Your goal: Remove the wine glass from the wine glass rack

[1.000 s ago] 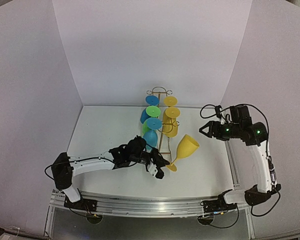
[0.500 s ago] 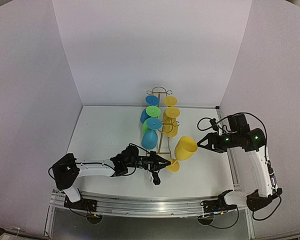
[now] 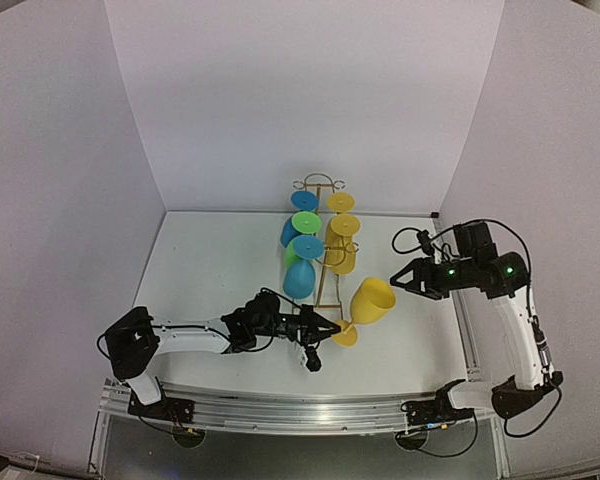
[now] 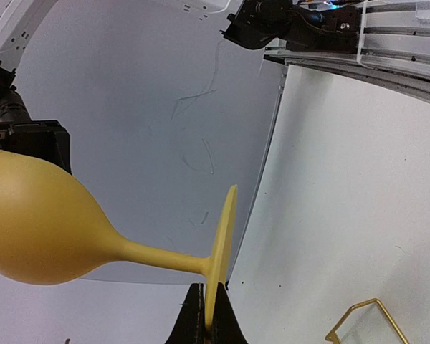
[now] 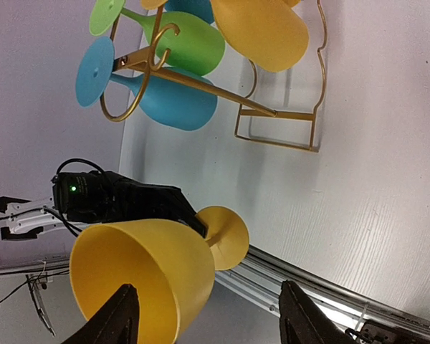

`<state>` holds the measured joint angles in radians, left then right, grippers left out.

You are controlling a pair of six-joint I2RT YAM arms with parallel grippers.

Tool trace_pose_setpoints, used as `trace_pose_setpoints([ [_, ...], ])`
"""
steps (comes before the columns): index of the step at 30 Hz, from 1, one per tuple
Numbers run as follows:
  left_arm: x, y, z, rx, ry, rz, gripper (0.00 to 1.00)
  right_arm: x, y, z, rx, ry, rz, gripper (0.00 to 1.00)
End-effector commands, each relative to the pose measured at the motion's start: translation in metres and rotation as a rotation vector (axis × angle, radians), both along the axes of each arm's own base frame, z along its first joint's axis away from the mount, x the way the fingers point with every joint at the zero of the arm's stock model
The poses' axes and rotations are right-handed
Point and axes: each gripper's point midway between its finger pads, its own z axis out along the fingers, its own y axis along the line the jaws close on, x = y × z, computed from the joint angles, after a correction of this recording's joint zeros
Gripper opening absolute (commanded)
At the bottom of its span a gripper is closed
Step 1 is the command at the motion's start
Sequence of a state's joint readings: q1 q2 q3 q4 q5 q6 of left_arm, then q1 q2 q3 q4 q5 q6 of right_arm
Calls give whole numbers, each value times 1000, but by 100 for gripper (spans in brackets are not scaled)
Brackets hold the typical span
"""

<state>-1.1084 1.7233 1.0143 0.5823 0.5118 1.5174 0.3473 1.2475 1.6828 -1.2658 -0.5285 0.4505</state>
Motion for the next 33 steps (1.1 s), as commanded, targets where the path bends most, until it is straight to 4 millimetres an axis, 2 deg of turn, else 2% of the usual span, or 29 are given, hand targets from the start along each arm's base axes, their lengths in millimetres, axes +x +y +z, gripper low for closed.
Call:
trace_pose_setpoints([
  [1, 5, -7, 23, -30, 3, 22, 0, -7, 8, 18, 73, -54, 54, 59],
  [4, 7, -10, 30, -51, -1, 27, 0, -11, 10, 14, 80, -41, 64, 57],
  [10, 7, -15, 35, -65, -18, 11, 0, -6, 12, -13, 19, 0, 59, 53],
  [13, 7, -15, 35, -59, -17, 9, 0, -6, 21, -14, 29, 7, 95, 41],
  [18, 11, -17, 35, -54, -16, 29, 0, -4, 25, -11, 25, 6, 102, 4],
  [19, 13, -17, 36, -54, -11, 39, 0, -3, 24, -12, 17, 7, 97, 1],
  [23, 21, -17, 33, -32, 12, 92, 0, 2, 7, -18, -80, -15, 23, 0],
  [24, 22, -16, 27, -2, 22, 104, 10, 4, 0, -18, -114, -26, -7, 0],
  [25, 24, -14, 20, 32, 33, 117, 28, 7, -7, -19, -149, -39, -38, 0],
  [28, 20, -2, 1, 102, 66, 135, 74, 16, -28, -21, -259, -65, -128, 0],
  [30, 17, 8, -8, 142, 91, 151, 80, 19, -44, -24, -337, -74, -180, 0],
  [33, 6, 31, -6, 201, 219, 201, 79, 23, -75, -29, -484, -94, -282, 0],
])
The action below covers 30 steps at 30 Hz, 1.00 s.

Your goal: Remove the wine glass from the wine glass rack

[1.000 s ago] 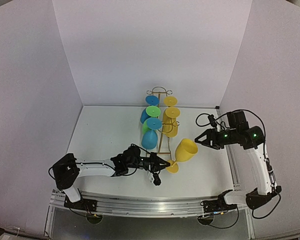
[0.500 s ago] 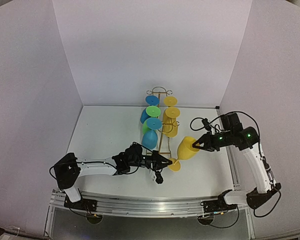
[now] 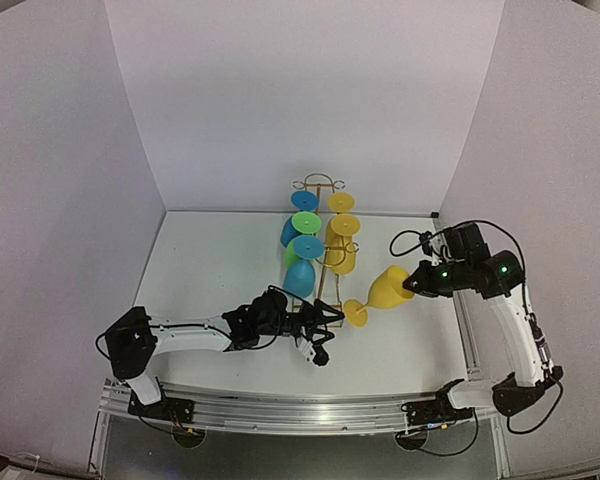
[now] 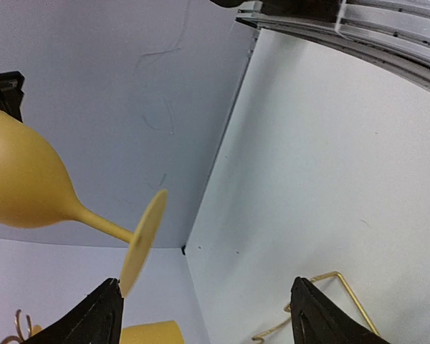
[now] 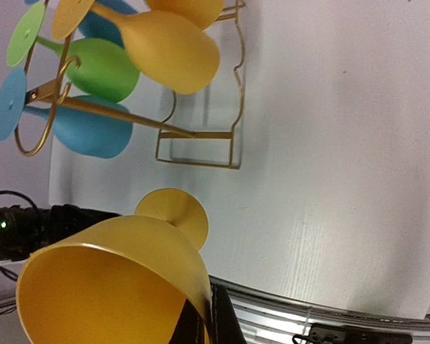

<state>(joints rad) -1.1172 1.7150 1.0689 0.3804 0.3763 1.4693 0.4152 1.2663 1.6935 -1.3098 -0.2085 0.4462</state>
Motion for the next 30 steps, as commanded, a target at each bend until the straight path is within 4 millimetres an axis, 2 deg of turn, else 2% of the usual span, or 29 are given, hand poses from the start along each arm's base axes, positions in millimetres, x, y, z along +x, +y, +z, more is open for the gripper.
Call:
trace_pose_setpoints([
  [1, -17, 41, 13, 93, 188, 90, 79, 7, -60, -4, -276, -66, -193, 0],
  [4, -36, 75, 3, 223, 411, 147, 78, 17, -84, -2, -392, -107, -265, 0],
  [6, -42, 92, 0, 262, 554, 219, 78, 35, -93, -2, -463, -125, -285, 0],
  [10, -29, 108, 6, 213, 861, 413, 78, 90, -95, -14, -474, -115, -290, 0],
  [15, -3, 126, 21, 71, 1145, 551, 79, 160, -111, -51, -474, -50, -335, 0],
  [19, 17, 139, 32, -32, 1211, 608, 79, 207, -104, -79, -461, -48, -342, 0],
  [21, 20, 142, 34, -49, 1202, 610, 79, 226, -106, -85, -481, -66, -351, 0],
  [23, 22, 143, 34, -60, 1194, 616, 80, 243, -108, -99, -516, -59, -348, 0],
  [27, 27, 147, 35, -88, 1170, 627, 80, 264, -114, -123, -559, -36, -360, 0],
  [30, 32, 152, 33, -99, 1168, 645, 80, 275, -115, -137, -515, -17, -377, 0],
])
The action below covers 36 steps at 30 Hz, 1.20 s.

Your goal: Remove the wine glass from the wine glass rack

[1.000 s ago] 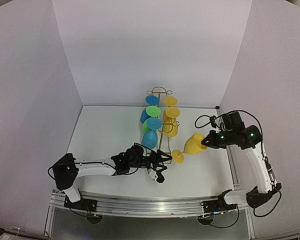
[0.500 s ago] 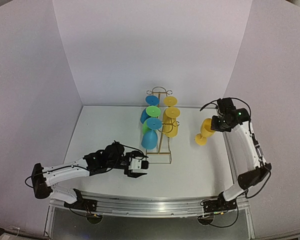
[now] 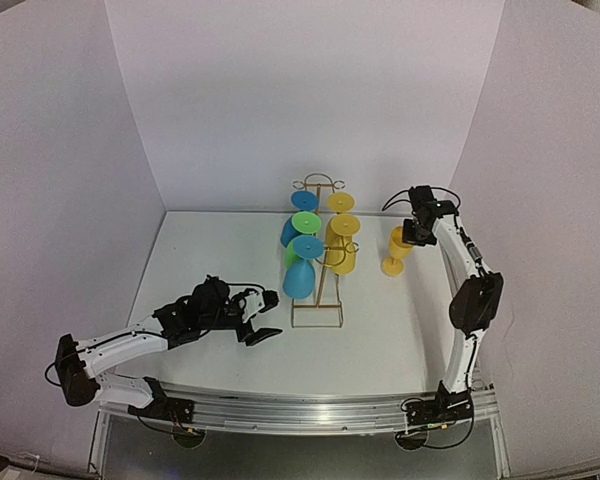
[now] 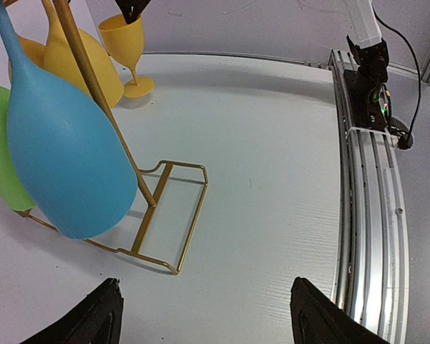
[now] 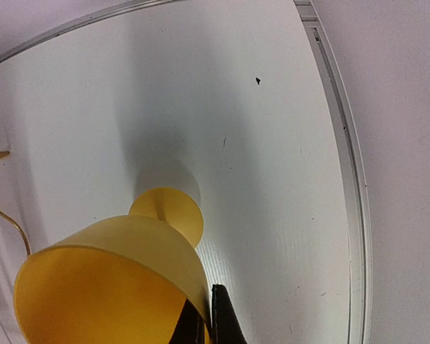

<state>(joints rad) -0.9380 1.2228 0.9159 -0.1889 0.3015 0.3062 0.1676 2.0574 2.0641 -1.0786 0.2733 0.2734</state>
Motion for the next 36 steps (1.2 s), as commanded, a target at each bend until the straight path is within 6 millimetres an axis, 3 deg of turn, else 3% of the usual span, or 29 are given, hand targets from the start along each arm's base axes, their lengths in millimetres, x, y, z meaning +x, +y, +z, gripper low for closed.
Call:
trace_pose_setpoints([
  [1, 12, 7, 15, -54, -30, 57, 80, 26, -6, -3, 22, -53, -28, 0],
  [6, 15, 8, 15, -49, -34, 62, 80, 41, -1, -17, 48, -54, -31, 0],
  [12, 18, 8, 16, -49, -52, 64, 80, 44, -2, -30, 28, -32, -18, 2],
  [20, 16, 7, 13, -52, -35, 49, 80, 36, -5, -20, 5, -37, 2, 42],
  [23, 12, 7, 12, -56, -18, 34, 80, 33, -8, 3, -4, -79, 10, 49],
  [29, 12, 6, 17, -75, -17, 35, 80, 19, -1, 90, 54, -252, 47, 64],
  [31, 12, 4, 20, -94, -16, 35, 80, 8, 21, 114, 183, -290, 104, 66],
  [36, 11, 3, 25, -118, -33, 25, 80, -28, 96, 152, 657, -245, 268, 64],
])
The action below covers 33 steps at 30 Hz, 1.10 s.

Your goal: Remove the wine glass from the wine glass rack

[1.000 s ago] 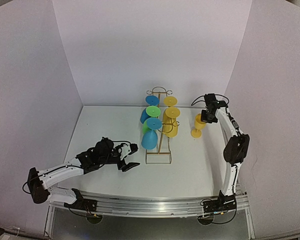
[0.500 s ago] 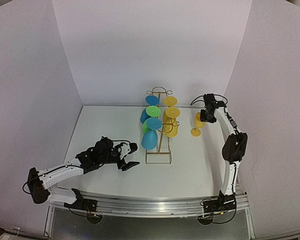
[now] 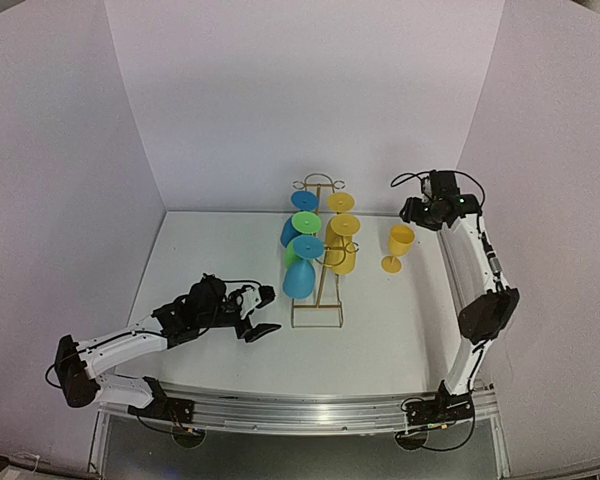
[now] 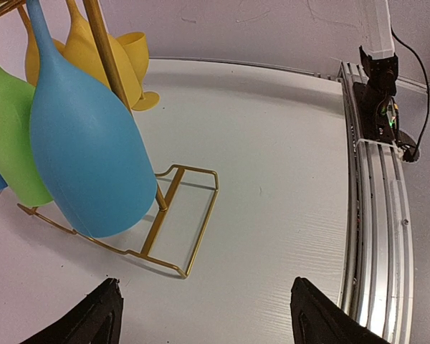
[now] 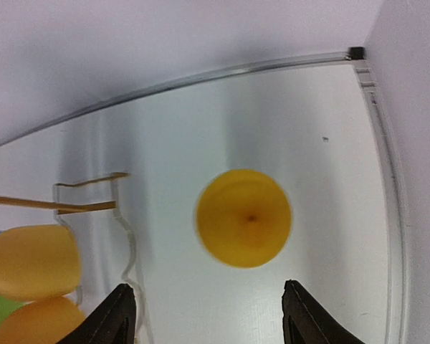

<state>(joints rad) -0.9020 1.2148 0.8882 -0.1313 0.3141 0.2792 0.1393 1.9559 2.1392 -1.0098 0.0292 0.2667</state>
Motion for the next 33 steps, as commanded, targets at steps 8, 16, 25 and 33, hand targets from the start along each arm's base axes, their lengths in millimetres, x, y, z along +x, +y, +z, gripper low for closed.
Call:
trace_pose_setpoints([
  [8, -5, -1, 23, -79, -72, -40, 80, -77, 135, 95, 654, 40, 363, 75],
  [16, -9, 0, 24, -82, -59, -54, 79, -82, 169, 75, 626, 87, 403, 73],
  [25, -8, -2, 26, -81, -69, -62, 79, -82, 180, 51, 616, 147, 409, 53],
  [33, -9, -2, 27, -78, -66, -63, 79, -84, 183, 55, 638, 154, 424, 40],
])
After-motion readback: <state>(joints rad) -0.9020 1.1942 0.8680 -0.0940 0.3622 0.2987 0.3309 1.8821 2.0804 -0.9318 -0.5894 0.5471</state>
